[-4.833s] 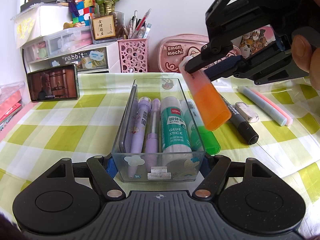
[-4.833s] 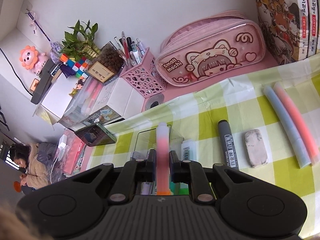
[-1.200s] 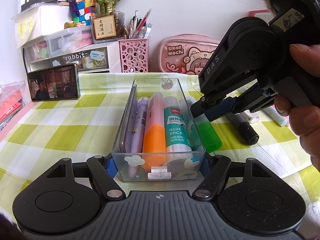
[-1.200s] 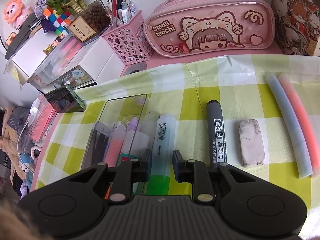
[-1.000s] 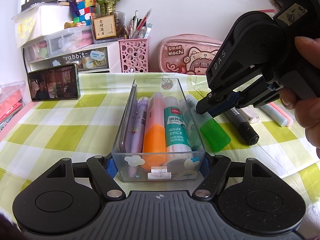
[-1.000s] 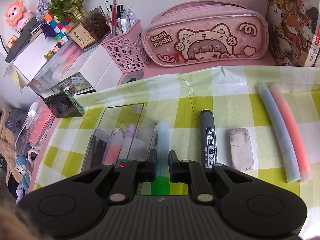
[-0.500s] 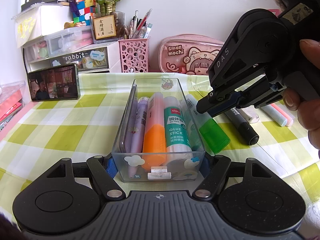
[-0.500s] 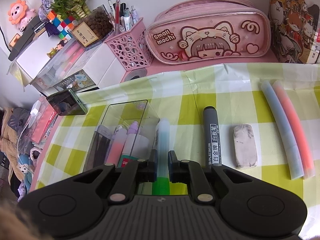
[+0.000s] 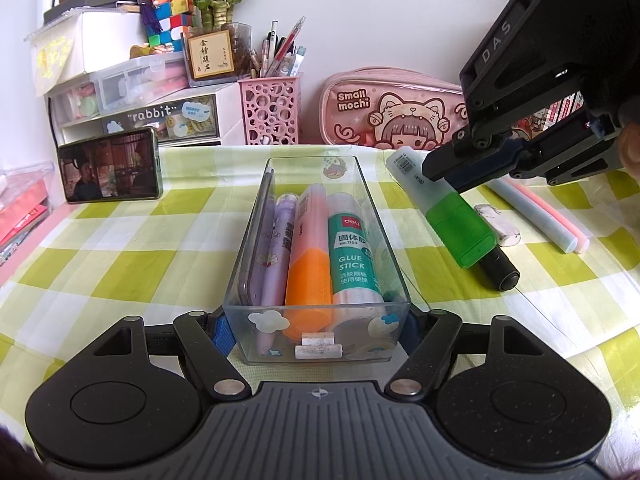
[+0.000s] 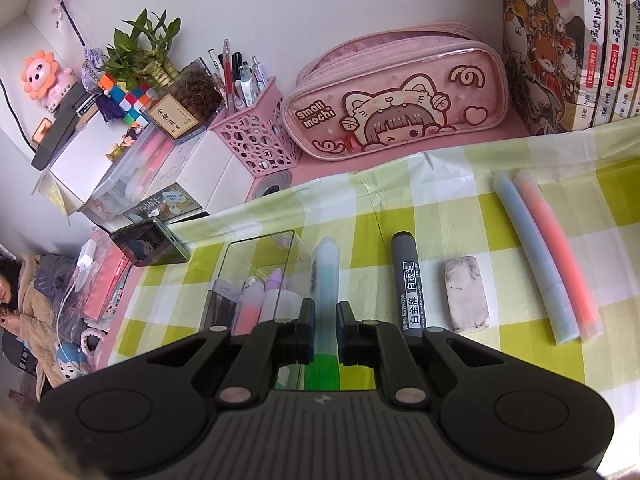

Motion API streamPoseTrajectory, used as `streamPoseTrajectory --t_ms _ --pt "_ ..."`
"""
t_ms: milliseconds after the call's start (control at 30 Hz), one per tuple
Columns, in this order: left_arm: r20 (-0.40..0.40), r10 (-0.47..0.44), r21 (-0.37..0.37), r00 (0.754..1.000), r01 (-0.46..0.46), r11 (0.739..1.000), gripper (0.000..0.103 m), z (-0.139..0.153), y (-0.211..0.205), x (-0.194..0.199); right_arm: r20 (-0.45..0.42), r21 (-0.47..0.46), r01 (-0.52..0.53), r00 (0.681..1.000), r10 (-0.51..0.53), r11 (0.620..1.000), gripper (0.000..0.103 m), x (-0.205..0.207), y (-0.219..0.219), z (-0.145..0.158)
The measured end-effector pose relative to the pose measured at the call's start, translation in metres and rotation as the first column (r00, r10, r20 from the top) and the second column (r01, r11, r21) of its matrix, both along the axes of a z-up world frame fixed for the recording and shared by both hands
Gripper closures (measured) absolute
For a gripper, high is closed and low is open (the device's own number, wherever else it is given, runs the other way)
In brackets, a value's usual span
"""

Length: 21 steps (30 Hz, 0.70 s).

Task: Organize stationery
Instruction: 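Lift the green highlighter into the clear box and open the right gripper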

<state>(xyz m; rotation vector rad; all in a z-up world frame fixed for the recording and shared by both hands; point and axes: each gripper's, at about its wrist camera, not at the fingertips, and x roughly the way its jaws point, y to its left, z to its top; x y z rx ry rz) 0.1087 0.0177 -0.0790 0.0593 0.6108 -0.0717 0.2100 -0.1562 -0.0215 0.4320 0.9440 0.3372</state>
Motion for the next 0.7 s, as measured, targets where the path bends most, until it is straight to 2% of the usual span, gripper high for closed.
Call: streamPoseTrajectory --t_ms 167,367,533,700 --pt "0.002 0.004 0.007 1.000 -0.004 1.000 0.030 0.000 -0.003 -0.001 0.015 0.063 -0.019 1.000 0.018 0.998 0.072 -0.006 0.005 0.015" --pt "0.002 0.002 0.004 1.000 -0.002 1.000 0.031 0.000 -0.003 -0.001 0.010 0.073 -0.069 0.998 0.068 0.995 0.072 -0.003 0.028 0.015" --pt "0.002 0.001 0.004 1.000 -0.001 1.000 0.031 0.000 -0.003 -0.002 0.012 0.036 -0.091 0.996 0.091 0.995 0.072 0.000 0.043 0.014" --pt "0.001 0.001 0.004 1.000 -0.001 1.000 0.030 0.000 -0.003 -0.001 -0.021 0.066 -0.097 0.995 0.099 0.993 0.072 0.008 0.049 0.011"
